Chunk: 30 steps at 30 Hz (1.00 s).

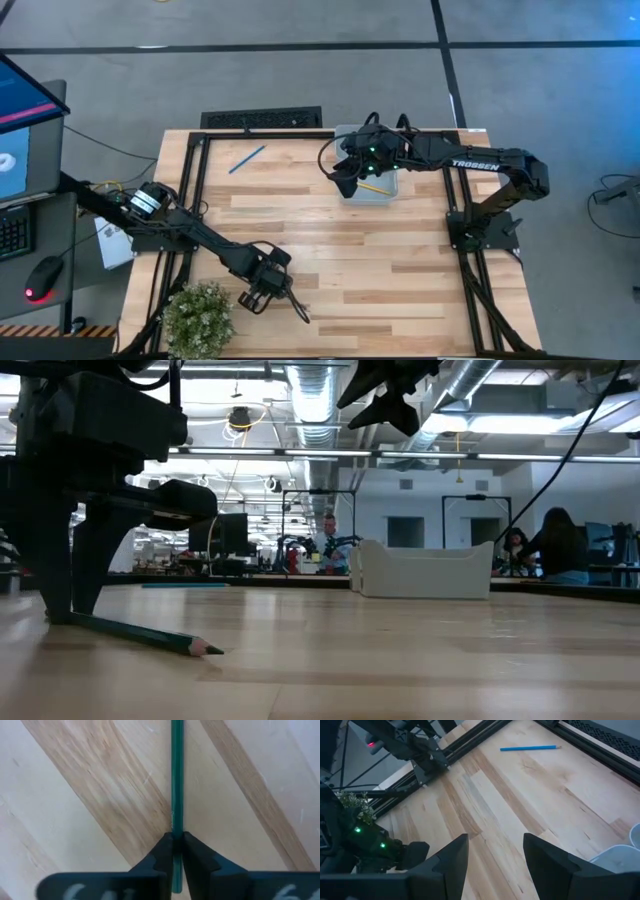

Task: Sort pens & pencils
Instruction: Put the green pencil into the bottom bin

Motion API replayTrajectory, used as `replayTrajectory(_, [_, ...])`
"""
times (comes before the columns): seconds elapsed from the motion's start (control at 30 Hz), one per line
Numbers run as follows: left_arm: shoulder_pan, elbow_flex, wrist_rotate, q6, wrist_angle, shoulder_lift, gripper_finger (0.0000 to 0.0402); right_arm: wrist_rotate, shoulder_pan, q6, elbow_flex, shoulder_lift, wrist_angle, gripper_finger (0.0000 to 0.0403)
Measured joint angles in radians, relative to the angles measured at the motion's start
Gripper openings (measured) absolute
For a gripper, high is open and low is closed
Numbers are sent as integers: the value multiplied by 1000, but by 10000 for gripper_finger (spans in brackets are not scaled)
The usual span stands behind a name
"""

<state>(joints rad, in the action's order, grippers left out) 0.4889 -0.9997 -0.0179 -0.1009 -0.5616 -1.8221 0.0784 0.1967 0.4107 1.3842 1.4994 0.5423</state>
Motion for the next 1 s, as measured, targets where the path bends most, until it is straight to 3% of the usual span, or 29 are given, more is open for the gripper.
replayTrajectory(0.33, [-5, -4, 18, -1, -17, -1, 6, 0, 0, 0, 0, 0, 0, 210])
replayTrajectory(0.57, [-45, -28, -35, 12, -55, -7, 7, 0, 0, 0, 0, 0, 0, 210])
replayTrajectory(1.0, [-69, -59, -42, -11, -101, -11, 4, 3, 0, 4, 0, 0, 27, 210])
